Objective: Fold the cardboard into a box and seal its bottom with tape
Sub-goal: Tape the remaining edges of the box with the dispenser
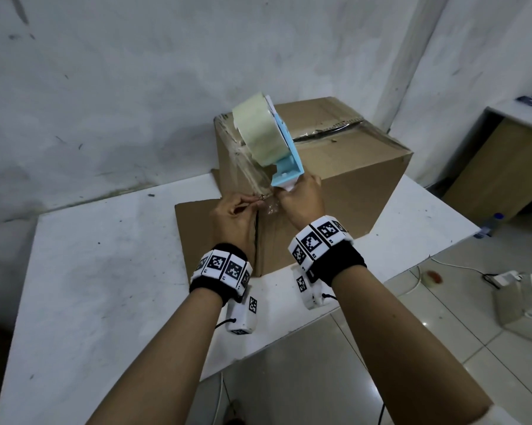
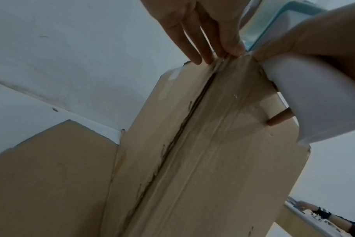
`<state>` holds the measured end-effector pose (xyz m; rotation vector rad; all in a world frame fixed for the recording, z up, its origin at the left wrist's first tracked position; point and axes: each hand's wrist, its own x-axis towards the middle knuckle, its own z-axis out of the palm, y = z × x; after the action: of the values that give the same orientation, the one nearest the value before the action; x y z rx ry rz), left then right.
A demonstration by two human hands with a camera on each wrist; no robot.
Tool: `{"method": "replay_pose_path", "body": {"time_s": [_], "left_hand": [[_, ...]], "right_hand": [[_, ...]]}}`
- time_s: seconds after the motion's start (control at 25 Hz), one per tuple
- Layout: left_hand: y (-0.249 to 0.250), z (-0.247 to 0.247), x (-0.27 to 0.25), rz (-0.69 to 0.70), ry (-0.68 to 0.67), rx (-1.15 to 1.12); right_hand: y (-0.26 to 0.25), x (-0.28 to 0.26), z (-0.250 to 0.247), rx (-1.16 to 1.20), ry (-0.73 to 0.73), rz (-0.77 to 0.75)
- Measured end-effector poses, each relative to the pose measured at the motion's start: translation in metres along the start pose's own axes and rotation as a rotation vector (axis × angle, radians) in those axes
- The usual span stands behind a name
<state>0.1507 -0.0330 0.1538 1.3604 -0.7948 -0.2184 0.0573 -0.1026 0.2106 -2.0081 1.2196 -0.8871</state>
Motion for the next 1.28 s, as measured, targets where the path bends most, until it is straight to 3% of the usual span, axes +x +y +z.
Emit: {"method": "replay_pose_path", "body": {"time_s": [0.16, 0.24, 0.28, 0.4, 0.48, 0.64, 0.72, 0.8, 0.96, 1.12, 1.28], "left_hand": [[0.010, -0.014, 0.007, 0.184, -0.181, 0.193], [0.012, -0.018, 0.011, 0.186, -0.259, 0.248], [0.012, -0.018, 0.012, 0.129, -0.263, 0.205], [0.008, -0.007, 0.010, -0.175, -0.081, -0.185], [-0.004, 0.002, 0.005, -0.261, -0.022, -0.262], [-0.028, 0.010, 0.006, -0.367, -0.049, -0.346], [-0.029, 0.015, 0.002, -0.337, 0.013, -0.326], [-0.021, 0.019, -0.008, -0.211, 0.093, -0.264], [-0.014, 0.022, -0.012, 0.127, -0.043, 0.012], [-0.011, 0.014, 0.006, -0.016, -0.036, -0.124], [-0.003, -0.001, 0.014, -0.117, -0.183, -0.183]], "right_hand": [[-0.004, -0.002, -0.006, -0.022, -0.056, -0.008], [-0.006, -0.002, -0.012, -0.014, -0.079, 0.000], [-0.006, -0.001, -0.014, -0.006, -0.092, 0.005], [-0.001, 0.004, -0.010, 0.071, -0.086, -0.003], [0.007, 0.005, -0.004, 0.114, -0.037, -0.003], [0.020, 0.007, 0.005, 0.078, -0.037, -0.006], [0.022, 0.008, 0.005, 0.074, -0.040, -0.008], [0.023, 0.008, 0.003, 0.101, -0.044, -0.010], [0.022, 0.002, -0.004, 0.074, -0.027, 0.009], [0.024, 0.004, 0.001, 0.033, -0.027, 0.010], [0.021, 0.003, 0.002, 0.036, -0.014, 0.010]]}}
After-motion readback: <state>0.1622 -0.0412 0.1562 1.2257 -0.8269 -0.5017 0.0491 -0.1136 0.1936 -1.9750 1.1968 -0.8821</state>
